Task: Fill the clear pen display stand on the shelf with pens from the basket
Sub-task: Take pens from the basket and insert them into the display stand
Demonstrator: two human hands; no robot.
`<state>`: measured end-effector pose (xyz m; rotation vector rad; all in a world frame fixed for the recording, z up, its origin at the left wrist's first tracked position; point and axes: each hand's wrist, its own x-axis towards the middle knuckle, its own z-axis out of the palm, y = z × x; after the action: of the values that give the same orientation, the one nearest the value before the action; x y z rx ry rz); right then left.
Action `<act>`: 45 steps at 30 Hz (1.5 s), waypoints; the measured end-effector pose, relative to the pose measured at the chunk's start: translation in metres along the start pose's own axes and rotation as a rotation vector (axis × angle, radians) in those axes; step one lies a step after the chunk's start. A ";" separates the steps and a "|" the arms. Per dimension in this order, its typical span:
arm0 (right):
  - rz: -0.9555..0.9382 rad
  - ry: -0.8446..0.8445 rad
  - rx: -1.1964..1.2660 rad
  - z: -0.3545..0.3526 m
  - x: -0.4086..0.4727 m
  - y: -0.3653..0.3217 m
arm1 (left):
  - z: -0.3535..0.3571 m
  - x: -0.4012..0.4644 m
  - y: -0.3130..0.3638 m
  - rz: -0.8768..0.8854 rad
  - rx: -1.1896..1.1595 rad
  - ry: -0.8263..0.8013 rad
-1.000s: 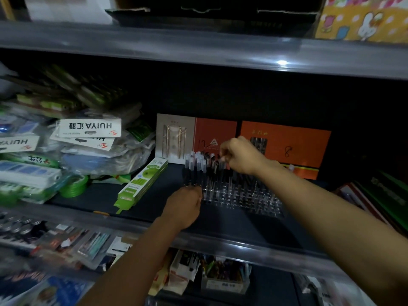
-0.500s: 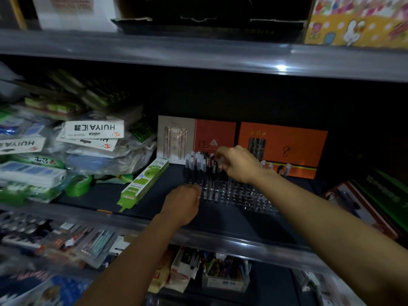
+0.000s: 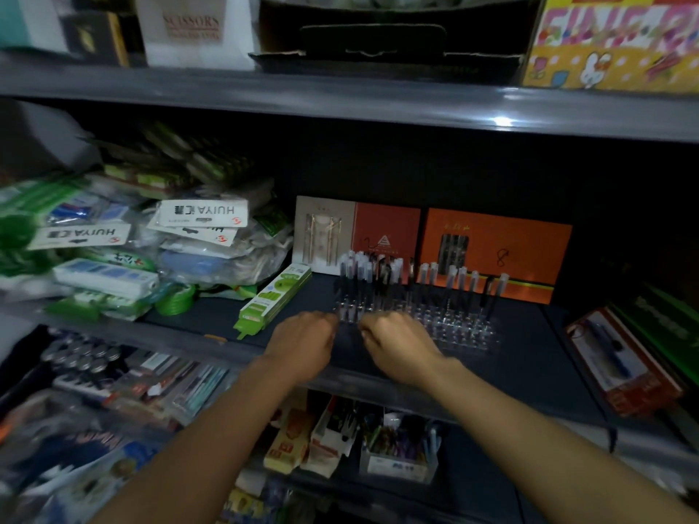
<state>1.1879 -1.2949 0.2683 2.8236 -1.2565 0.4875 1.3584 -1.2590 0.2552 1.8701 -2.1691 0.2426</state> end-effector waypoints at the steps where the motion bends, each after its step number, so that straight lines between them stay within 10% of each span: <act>1: -0.018 -0.009 0.020 0.006 -0.001 -0.008 | -0.001 -0.009 -0.005 -0.006 0.011 -0.009; 23: -0.397 -0.370 0.282 0.202 -0.064 -0.256 | 0.090 -0.331 -0.120 -0.651 -0.157 -0.448; 36: -0.424 -0.482 0.276 0.256 -0.082 -0.274 | 0.209 -0.420 -0.111 -0.927 -0.391 -0.767; 45: -0.434 -0.559 0.255 0.283 -0.088 -0.276 | 0.227 -0.414 -0.107 -1.016 -0.376 -0.704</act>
<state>1.4113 -1.0827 0.0053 3.4548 -0.5878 -0.1878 1.4986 -0.9533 -0.0928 2.7191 -1.0906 -1.0554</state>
